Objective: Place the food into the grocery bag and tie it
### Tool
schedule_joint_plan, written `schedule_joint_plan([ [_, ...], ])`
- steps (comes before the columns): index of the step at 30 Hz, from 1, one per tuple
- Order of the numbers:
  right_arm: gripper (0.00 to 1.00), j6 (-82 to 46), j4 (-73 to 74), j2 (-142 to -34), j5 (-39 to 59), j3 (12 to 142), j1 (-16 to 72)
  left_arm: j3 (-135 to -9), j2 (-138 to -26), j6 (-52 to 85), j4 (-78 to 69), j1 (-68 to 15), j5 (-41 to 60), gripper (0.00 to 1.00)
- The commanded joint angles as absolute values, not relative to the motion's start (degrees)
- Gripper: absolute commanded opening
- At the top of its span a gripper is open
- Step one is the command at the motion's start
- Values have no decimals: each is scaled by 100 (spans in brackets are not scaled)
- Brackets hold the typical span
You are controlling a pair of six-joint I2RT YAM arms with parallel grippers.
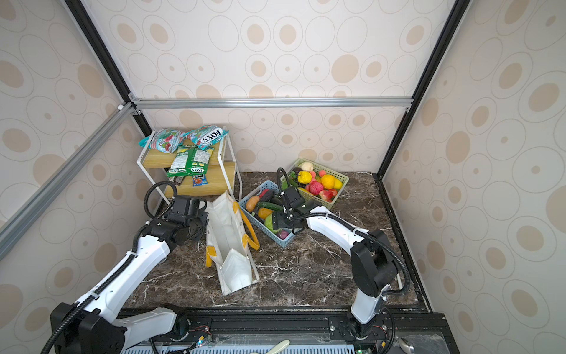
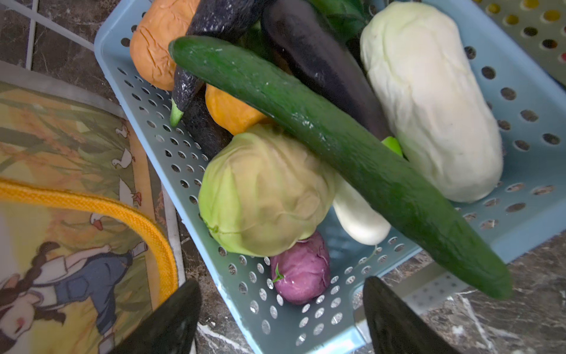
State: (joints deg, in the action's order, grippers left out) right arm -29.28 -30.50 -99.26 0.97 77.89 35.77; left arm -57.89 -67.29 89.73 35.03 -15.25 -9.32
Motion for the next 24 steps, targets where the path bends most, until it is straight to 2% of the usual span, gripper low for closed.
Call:
schedule_joint_plan([
  [1, 87, -3456, -3153, -10046, -94, 7963, 3664, -5817, -6692, 8634, 3434, -1485, -1074, 8],
  [7, 88, -3707, -3127, -10098, -264, 8080, 3659, -5860, -6636, 7917, 3557, -1452, -1133, 34],
  [11, 87, -3233, -3329, -10194, -315, 8457, 3656, -5913, -6583, 7360, 3670, -1441, -1260, 49],
  [18, 86, -1487, -4228, -10699, -158, 9576, 3655, -6023, -6709, 5731, 3765, -1428, -1445, 64],
  [22, 84, -965, -4911, -11224, -150, 10338, 3654, -6189, -6819, 4968, 3911, -1422, -1624, 65],
  [24, 80, -828, -5180, -11454, -250, 10643, 3648, -6277, -6886, 4667, 3982, -1424, -1634, 67],
])
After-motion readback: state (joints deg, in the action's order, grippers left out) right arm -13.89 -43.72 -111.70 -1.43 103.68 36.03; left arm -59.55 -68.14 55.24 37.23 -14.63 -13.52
